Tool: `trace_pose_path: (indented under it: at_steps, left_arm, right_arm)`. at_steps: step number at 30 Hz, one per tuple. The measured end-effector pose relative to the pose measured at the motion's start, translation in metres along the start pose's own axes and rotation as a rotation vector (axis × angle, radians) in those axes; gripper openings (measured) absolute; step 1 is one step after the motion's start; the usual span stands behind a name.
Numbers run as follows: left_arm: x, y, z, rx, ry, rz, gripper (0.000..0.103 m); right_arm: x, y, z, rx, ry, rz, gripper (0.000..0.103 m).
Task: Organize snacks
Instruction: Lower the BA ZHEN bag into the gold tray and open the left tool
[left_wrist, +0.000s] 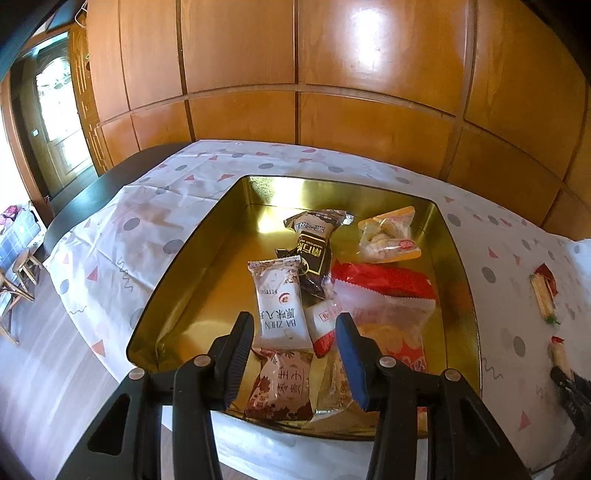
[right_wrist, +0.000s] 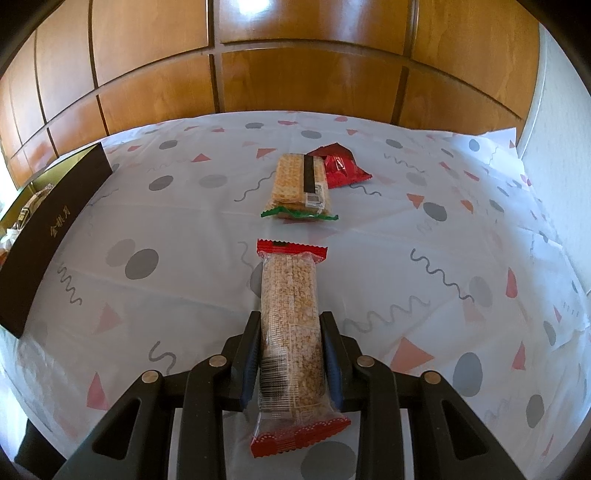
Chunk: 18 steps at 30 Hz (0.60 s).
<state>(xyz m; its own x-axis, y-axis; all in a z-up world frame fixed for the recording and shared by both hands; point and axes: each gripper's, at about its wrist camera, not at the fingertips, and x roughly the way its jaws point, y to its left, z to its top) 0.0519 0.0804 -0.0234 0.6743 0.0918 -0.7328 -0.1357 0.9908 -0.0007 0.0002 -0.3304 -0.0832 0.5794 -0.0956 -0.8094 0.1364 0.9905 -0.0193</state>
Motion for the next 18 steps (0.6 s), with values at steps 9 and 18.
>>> trace_pose_path:
  at_steps: [9, 18]
  left_arm:
    - [-0.006, -0.002, -0.009, 0.009, 0.001, -0.007, 0.047]
    - [-0.010, 0.001, -0.014, 0.012, -0.008, -0.001, 0.047]
  right_arm:
    - [-0.005, -0.011, 0.002, 0.065, 0.040, 0.054, 0.031]
    - [-0.005, 0.000, 0.000, 0.027, 0.043, 0.025, 0.030]
